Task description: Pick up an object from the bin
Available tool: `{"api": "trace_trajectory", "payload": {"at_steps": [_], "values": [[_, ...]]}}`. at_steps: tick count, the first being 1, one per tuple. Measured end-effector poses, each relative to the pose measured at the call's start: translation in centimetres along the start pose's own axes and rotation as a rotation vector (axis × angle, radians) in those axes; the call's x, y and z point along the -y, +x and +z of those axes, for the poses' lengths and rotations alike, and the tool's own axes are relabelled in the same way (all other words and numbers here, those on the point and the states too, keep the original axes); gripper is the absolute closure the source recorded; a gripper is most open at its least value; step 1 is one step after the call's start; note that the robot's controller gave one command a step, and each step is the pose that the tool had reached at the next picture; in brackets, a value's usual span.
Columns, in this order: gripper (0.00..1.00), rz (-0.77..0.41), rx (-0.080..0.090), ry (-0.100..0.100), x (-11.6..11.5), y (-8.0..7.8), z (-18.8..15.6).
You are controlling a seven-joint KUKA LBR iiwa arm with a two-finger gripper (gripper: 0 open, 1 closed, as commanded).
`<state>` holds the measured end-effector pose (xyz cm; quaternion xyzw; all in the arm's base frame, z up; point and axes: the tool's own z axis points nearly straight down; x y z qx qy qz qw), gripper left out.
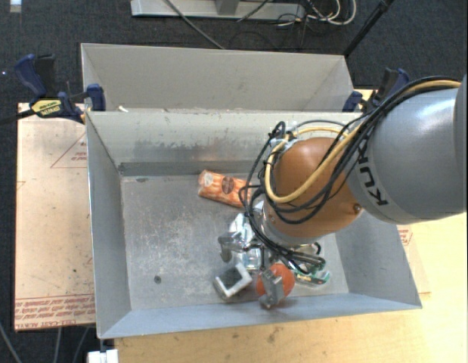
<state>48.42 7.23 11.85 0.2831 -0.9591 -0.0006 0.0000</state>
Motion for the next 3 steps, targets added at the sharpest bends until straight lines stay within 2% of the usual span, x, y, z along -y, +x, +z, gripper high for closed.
{"api": "trace_trajectory", "payload": {"at_steps": [1, 2, 3], "values": [[0.00, -0.297, 0.000, 0.000, 0.1, -0.3, 2.5], [1.00, -0.176, -0.006, -0.003, 0.6, -1.1, 4.7], [1.00, -0.176, -0.006, -0.003, 0.6, -1.1, 4.7]]}}
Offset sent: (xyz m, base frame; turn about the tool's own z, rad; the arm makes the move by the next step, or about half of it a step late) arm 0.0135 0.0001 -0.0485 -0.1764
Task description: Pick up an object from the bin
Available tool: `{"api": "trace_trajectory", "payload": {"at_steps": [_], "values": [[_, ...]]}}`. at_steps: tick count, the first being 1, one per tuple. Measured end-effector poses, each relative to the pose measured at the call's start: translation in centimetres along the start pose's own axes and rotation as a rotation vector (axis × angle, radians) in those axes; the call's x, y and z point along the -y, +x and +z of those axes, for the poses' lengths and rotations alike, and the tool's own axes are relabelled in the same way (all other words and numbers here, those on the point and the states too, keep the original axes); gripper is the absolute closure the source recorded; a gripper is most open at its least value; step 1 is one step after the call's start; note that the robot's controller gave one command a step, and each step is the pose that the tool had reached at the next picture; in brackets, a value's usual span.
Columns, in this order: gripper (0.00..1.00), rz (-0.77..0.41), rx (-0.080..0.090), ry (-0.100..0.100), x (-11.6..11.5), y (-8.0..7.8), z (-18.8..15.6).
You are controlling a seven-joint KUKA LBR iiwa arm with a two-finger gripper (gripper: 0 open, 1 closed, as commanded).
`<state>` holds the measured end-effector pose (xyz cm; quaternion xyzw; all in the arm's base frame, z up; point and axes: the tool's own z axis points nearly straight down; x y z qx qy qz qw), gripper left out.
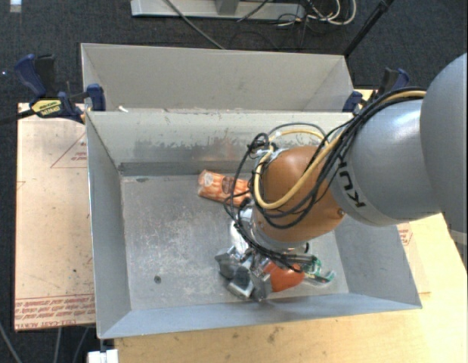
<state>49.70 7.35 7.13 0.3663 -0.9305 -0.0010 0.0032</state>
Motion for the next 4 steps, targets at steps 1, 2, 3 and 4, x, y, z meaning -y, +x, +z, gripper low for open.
{"api": "trace_trajectory", "payload": {"at_steps": [1, 2, 3, 4], "values": [[1.00, 0.000, 0.000, 0.000, 0.0, 0.0, -0.2], [1.00, 0.001, 0.002, -0.001, -0.1, 0.1, -1.2], [1.00, 0.002, 0.007, 0.003, -0.1, 0.0, -2.5], [1.00, 0.002, 0.006, 0.003, -0.1, 0.0, -3.4]]}}
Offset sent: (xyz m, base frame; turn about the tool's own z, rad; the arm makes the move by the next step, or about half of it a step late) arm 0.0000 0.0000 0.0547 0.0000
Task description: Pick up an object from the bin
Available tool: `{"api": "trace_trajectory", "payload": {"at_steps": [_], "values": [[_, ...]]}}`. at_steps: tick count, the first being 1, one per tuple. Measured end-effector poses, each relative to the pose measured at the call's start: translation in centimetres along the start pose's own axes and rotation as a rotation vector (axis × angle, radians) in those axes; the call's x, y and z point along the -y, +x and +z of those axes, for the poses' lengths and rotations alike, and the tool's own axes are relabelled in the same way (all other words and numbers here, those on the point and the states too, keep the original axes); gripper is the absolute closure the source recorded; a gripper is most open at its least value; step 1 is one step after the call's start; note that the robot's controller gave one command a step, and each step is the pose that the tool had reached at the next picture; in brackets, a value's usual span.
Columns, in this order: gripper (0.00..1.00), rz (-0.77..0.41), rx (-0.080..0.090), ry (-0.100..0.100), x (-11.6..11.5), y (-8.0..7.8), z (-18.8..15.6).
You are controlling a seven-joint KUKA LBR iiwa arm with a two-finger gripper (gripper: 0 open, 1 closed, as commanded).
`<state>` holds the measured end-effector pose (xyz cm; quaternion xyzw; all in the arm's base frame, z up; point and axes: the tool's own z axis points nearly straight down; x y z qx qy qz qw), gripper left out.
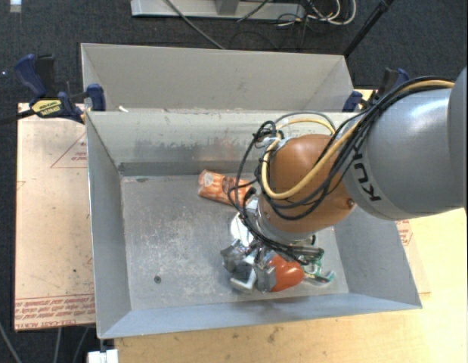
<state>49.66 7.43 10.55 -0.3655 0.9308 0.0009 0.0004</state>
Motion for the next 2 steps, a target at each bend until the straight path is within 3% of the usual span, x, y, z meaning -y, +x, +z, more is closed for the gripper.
{"api": "trace_trajectory", "payload": {"at_steps": [2], "values": [[1.00, 0.001, -0.002, -0.002, -0.1, 0.0, -2.8]]}}
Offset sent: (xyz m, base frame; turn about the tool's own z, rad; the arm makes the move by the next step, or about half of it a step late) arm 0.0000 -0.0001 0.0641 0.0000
